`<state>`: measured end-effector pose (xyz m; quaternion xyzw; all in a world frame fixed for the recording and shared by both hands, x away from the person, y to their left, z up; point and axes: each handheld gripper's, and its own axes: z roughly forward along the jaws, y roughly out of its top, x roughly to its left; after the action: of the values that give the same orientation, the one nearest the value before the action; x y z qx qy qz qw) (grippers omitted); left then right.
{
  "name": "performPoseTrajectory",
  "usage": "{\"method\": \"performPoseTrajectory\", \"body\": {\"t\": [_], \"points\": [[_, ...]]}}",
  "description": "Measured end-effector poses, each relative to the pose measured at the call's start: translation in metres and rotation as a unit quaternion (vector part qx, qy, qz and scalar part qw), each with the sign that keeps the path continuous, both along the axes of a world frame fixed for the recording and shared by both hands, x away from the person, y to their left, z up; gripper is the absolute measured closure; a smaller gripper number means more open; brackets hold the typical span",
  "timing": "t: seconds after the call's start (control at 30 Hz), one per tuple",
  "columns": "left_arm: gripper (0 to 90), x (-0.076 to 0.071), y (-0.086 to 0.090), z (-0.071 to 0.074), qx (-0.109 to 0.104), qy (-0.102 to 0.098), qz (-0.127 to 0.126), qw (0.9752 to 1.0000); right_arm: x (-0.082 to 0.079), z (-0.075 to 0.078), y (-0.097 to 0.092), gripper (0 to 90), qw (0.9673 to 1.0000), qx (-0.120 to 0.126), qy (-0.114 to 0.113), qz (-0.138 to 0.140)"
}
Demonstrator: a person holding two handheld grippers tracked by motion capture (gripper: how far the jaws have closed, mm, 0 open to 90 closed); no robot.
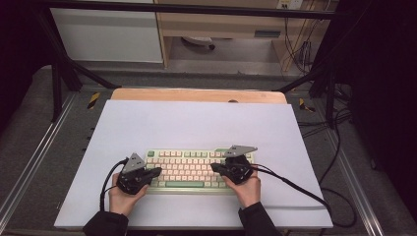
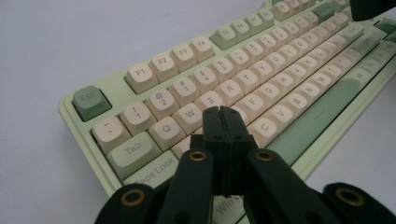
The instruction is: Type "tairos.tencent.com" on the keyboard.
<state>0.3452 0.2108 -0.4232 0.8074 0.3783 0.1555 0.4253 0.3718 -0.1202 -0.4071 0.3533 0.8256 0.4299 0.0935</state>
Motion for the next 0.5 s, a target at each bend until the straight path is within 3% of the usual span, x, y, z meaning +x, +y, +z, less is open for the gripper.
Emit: {"method": "performPoseTrajectory", "body": {"t": [0.5], "points": [[90.0, 0.001, -0.003, 0.001, 0.002, -0.001, 0.001, 1.0000, -0.011, -0.009, -0.031, 90.0, 0.9998, 0.002, 0.015, -0.013]]}}
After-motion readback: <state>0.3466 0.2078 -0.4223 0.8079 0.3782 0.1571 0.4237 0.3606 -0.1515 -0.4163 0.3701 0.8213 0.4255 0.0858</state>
